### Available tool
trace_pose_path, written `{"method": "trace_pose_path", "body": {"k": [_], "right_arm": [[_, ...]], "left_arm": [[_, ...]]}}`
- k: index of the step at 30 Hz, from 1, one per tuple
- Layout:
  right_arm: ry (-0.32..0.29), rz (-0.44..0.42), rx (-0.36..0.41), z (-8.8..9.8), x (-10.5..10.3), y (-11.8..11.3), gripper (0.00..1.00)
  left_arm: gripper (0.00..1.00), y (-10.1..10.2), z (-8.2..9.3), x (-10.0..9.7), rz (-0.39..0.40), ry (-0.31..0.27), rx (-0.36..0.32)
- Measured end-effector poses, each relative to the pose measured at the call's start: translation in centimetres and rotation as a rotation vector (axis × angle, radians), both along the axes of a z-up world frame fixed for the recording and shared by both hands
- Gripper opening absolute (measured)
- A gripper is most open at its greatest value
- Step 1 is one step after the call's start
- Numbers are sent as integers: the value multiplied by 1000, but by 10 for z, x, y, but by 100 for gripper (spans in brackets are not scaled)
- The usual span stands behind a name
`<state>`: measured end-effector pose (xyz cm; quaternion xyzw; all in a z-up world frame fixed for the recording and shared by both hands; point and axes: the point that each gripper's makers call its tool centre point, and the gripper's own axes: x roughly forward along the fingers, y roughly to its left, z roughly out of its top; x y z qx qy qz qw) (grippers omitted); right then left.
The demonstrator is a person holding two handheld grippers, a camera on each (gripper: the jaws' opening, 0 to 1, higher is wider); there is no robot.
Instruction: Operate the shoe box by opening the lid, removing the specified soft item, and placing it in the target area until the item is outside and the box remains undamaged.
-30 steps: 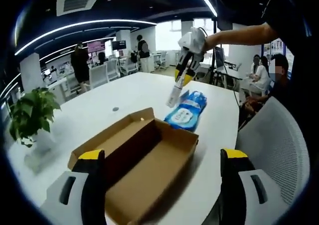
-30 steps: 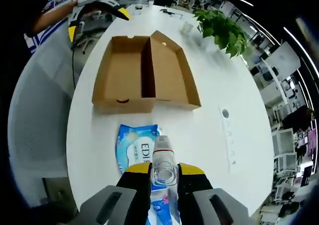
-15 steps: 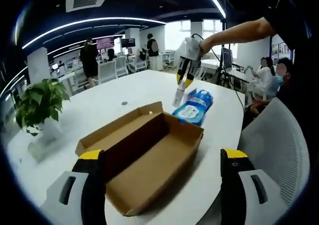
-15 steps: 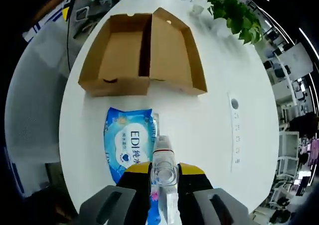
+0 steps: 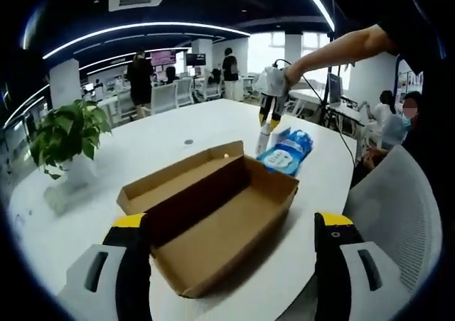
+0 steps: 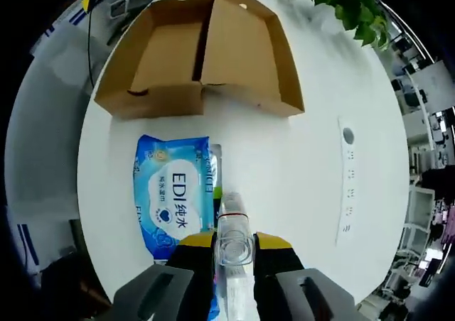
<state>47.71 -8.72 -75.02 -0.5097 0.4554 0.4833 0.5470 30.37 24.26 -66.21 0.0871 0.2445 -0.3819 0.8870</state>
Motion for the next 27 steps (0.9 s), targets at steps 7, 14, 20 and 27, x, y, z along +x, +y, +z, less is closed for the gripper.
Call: {"method": "trace_pose_path", "body": {"k": [7, 14, 20, 27], "right_arm": [[5, 2, 0, -3, 2, 5, 16], [23, 11, -7, -4, 0, 5, 17], [14, -13, 2, -1, 3, 4, 21], [-11, -31, 17, 3, 8, 5, 19]], "left_arm": [[98, 7, -5, -1, 34, 17, -5], [90, 11, -10, -1, 49, 25, 5], [87, 14, -15, 0, 61, 32, 21], [80, 19, -23, 0, 79, 47, 39]]}}
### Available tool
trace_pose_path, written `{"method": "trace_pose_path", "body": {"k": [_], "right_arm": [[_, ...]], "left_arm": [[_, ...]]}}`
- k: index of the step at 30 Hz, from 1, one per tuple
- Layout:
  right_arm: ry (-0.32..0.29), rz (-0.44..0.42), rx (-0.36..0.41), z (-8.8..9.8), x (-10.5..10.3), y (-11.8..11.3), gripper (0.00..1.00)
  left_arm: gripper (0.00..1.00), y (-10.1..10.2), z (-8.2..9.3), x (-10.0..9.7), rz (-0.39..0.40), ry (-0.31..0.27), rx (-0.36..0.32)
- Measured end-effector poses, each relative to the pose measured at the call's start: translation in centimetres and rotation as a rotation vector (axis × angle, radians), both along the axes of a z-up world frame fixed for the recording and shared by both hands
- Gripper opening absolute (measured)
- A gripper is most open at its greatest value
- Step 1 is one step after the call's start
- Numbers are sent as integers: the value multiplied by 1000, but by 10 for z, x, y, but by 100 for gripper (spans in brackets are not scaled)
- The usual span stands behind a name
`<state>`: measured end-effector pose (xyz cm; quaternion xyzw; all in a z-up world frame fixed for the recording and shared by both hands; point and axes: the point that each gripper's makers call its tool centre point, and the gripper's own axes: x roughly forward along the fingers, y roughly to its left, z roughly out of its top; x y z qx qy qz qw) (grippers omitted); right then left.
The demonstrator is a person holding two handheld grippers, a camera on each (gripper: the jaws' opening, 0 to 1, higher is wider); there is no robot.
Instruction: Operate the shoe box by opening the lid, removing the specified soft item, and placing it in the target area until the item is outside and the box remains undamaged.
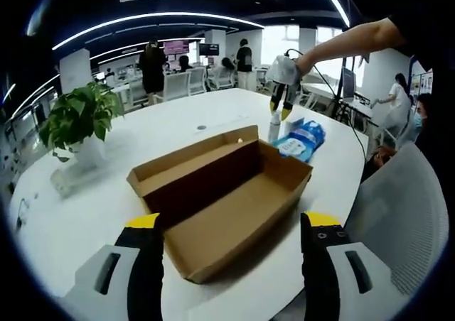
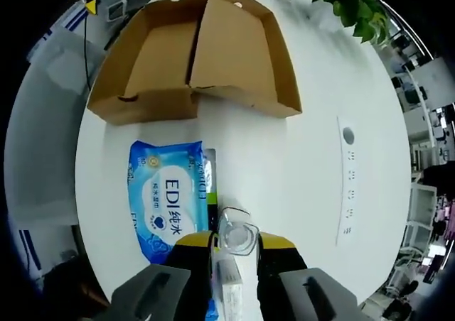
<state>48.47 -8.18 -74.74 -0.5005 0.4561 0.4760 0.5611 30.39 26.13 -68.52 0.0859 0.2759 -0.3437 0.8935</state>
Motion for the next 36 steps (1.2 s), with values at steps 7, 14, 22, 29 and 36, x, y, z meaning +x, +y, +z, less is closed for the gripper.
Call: {"method": "trace_pose_path", "body": {"k": [7, 14, 22, 29, 36], "right_arm": [[-5, -5, 17, 2, 3, 2, 17], [1, 54, 3, 0, 4, 2, 17], [-20, 27, 26, 4, 8, 5, 31], [-13, -83, 131, 14, 8, 22, 37], [-13, -179, 231, 22, 10, 42, 37]], "left_arm": [[77, 5, -1, 0, 18, 1, -2], [68, 16, -4, 4, 74, 13, -24], [56, 25, -11, 7, 136, 35, -37], [45, 29, -20, 10, 204, 77, -69], [34, 39, -25, 15, 273, 90, -60]]}}
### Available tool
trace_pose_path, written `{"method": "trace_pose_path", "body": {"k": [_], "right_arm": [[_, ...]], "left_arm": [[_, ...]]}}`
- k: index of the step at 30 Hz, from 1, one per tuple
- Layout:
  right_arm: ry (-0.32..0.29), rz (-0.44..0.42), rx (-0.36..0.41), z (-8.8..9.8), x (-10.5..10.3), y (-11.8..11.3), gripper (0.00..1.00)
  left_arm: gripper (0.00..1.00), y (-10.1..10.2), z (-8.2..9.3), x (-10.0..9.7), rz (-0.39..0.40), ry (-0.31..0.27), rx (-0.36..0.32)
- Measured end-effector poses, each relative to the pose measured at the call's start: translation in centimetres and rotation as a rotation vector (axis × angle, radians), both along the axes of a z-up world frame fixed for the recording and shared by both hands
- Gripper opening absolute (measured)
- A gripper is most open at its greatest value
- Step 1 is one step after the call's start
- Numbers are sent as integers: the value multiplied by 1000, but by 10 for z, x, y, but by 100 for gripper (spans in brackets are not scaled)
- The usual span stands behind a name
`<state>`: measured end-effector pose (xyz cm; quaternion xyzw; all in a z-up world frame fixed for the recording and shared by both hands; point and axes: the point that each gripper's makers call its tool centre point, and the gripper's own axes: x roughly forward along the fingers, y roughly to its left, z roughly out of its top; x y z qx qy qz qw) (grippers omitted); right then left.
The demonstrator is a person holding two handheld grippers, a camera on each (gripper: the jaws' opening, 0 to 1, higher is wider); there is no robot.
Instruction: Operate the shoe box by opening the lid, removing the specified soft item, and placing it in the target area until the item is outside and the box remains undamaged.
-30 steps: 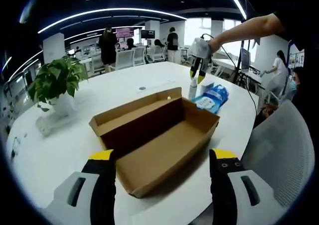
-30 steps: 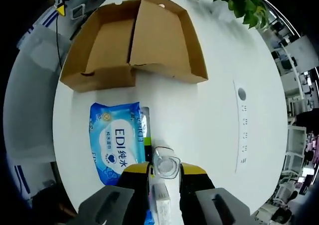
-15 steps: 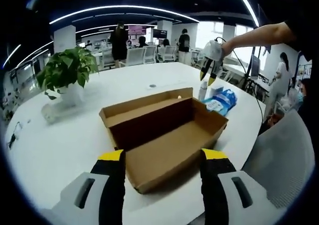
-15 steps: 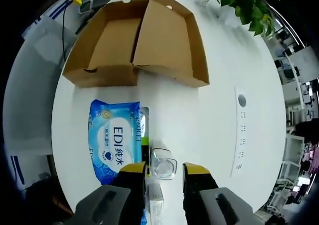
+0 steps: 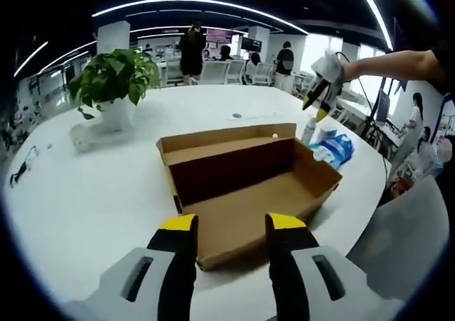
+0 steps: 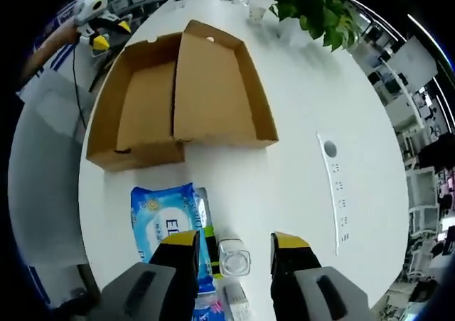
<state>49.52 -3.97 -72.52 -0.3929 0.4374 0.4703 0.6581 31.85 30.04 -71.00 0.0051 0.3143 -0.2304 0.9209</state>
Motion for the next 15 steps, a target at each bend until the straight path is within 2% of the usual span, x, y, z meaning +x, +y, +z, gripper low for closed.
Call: {"method": "trace_pose_path", "body": {"k": [2, 7, 11, 15], "right_arm": [[-1, -36, 25, 2, 3, 4, 36], [14, -194, 116, 6, 13, 16, 35], [10, -241, 150, 7, 20, 23, 34], [24, -341, 216, 6, 28, 34, 32]], "left_arm": [[32, 4, -1, 1, 20, 3, 4], [27, 11, -8, -1, 56, 28, 12], [22, 17, -14, -2, 94, 42, 7], [19, 23, -21, -3, 137, 61, 11]]}}
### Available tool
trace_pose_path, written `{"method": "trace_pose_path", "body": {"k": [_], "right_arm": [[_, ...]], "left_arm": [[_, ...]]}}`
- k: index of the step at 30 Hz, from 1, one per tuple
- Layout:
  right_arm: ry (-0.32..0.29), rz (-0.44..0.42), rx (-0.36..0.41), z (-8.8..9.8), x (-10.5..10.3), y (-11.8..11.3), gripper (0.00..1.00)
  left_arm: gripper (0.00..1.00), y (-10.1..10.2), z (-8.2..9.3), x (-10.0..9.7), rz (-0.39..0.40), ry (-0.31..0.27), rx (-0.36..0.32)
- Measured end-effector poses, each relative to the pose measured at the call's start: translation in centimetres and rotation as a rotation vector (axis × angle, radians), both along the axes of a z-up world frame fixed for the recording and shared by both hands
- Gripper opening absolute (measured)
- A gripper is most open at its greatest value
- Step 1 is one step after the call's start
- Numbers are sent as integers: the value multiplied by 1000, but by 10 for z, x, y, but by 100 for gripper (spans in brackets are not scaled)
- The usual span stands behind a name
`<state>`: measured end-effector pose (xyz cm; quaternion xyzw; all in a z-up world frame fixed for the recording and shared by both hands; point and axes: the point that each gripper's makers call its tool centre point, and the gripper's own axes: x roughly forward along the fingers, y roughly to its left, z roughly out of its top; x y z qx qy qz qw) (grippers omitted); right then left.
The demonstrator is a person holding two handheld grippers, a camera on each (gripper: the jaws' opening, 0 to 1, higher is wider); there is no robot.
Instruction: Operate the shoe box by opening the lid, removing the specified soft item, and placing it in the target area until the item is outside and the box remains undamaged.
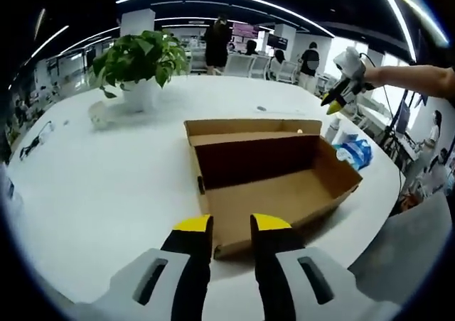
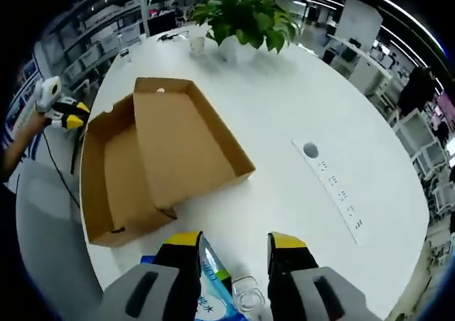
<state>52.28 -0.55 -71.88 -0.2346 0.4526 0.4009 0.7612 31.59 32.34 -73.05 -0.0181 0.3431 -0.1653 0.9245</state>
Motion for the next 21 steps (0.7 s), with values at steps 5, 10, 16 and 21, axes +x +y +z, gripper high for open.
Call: {"method": "trace_pose_path", "body": {"k": [5, 10, 16, 21], "right_arm": [[-16, -77, 72, -1, 9, 18, 31], [11, -157, 128, -9, 11, 35, 30], [47, -271, 179, -22, 15, 43, 25], [84, -332, 208, -30, 14, 51, 23]], "left_arm": [[19, 2, -11, -2, 8, 30, 23], [13, 7, -19, -4, 55, 54, 11], [4, 13, -20, -1, 121, 51, -27], [4, 13, -22, -1, 151, 61, -65]]}}
